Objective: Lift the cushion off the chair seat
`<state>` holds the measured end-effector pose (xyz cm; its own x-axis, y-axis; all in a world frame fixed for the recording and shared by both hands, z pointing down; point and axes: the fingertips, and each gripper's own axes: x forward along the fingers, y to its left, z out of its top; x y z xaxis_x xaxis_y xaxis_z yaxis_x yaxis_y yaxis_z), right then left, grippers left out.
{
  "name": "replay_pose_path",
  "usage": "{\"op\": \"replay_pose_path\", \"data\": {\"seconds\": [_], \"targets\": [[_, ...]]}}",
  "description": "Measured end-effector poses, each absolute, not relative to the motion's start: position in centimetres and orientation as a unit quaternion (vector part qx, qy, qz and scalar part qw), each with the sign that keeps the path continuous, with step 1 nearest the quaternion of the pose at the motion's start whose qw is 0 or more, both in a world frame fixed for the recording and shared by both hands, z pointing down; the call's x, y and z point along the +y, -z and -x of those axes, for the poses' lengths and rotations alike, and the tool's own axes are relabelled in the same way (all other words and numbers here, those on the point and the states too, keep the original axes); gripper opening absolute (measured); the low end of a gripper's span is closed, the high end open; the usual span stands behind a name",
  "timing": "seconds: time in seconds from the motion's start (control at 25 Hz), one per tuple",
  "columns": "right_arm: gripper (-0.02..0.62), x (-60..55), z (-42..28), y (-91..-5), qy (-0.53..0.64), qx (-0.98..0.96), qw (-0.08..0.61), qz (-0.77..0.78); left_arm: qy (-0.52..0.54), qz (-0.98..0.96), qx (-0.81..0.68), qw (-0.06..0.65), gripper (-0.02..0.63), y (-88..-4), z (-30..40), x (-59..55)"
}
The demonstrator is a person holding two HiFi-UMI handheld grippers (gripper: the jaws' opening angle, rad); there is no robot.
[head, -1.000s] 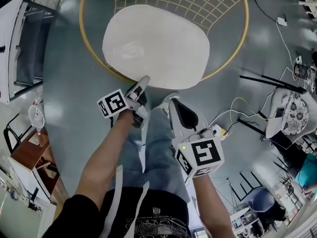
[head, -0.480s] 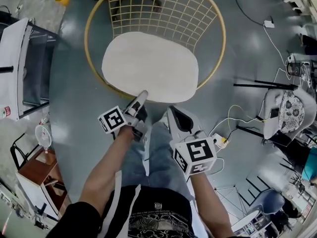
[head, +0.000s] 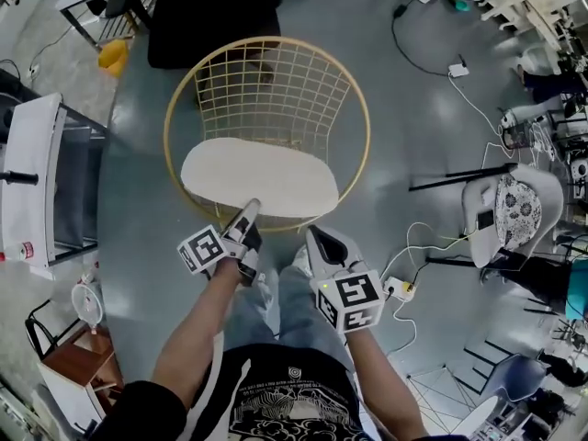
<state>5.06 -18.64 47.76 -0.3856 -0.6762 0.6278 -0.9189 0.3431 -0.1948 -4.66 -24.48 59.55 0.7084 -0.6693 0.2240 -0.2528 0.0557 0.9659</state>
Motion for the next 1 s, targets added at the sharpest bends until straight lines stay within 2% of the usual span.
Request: {"op": "replay_pose_path", "data": {"seconds": [0.24, 0.48, 0.72, 0.88, 1.0], "targets": [[0.0, -18.1, -5.1, -45.0, -0.264, -0.784, 0.202, -0.524, 0.138, -0.709, -0.352, 0.595, 0.026, -55.1, 5.9, -24.8], [0.0, -18.1, -5.1, -42.5, -0.256, -0.789, 0.167, -0.533, 0.238, -0.686, -0.285, 0.625, 0.026, -48.7, 3.9, -23.9], [0.0, -18.3, -5.9, -39.9, -0.246, -0.802, 0.128, -0.529, 0.216, -0.72, -0.319, 0.578, 0.026, -45.2, 3.9, -22.9], [0.0, -18.4, -6.4, -37.7, -0.233, -0.818, 0.111, -0.515, 0.265, -0.702, -0.308, 0.585, 0.027, -41.0, 1.9, -22.1], [0.0, -18.5, -6.9, -36.2, -0.22, -0.83, 0.1, -0.503, 0.263, -0.713, -0.321, 0.566, 0.028, -39.2, 0.9, -21.4]]}}
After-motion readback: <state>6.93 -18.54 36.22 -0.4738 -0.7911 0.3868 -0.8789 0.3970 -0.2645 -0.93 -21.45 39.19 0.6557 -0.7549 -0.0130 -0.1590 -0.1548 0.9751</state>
